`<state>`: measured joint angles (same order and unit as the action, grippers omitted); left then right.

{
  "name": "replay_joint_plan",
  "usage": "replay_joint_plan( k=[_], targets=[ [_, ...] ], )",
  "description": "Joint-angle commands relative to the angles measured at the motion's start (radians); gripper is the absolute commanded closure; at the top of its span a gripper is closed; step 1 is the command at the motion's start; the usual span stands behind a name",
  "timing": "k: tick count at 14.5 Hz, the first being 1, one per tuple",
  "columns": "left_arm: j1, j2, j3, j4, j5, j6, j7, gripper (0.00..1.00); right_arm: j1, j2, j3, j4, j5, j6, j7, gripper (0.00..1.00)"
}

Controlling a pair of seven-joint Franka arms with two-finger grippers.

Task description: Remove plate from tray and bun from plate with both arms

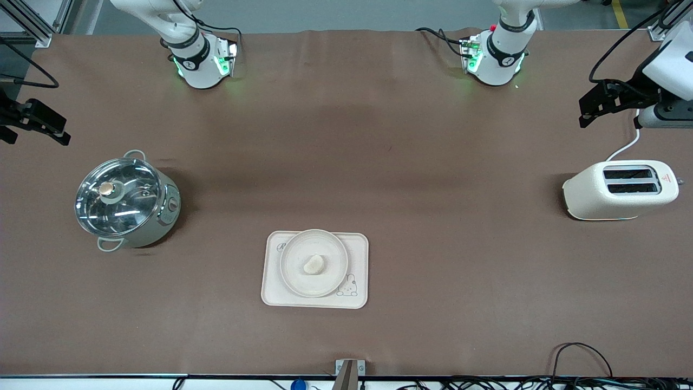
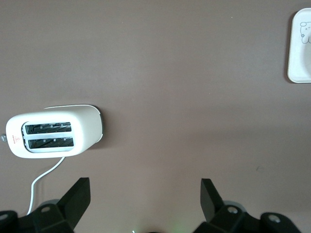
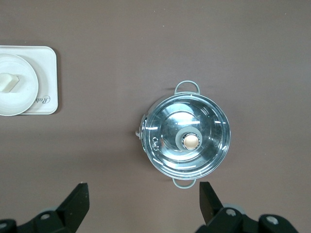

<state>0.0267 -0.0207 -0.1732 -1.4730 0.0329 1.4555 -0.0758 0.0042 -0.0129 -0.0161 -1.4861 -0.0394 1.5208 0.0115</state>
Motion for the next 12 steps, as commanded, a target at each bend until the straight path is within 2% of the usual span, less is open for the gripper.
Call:
replay_joint_plan(
  k=[1,12],
  targets=[
    [0.001,-0.004,0.001,0.014,0.018,-0.021,0.007,0.00,0.003,-0.024,0.002,-0.026,-0.016,-0.002,0.010,0.00],
    [0.006,-0.005,0.006,0.014,0.015,-0.029,0.010,0.00,0.002,-0.024,0.002,-0.031,-0.013,-0.010,0.010,0.00]
  ],
)
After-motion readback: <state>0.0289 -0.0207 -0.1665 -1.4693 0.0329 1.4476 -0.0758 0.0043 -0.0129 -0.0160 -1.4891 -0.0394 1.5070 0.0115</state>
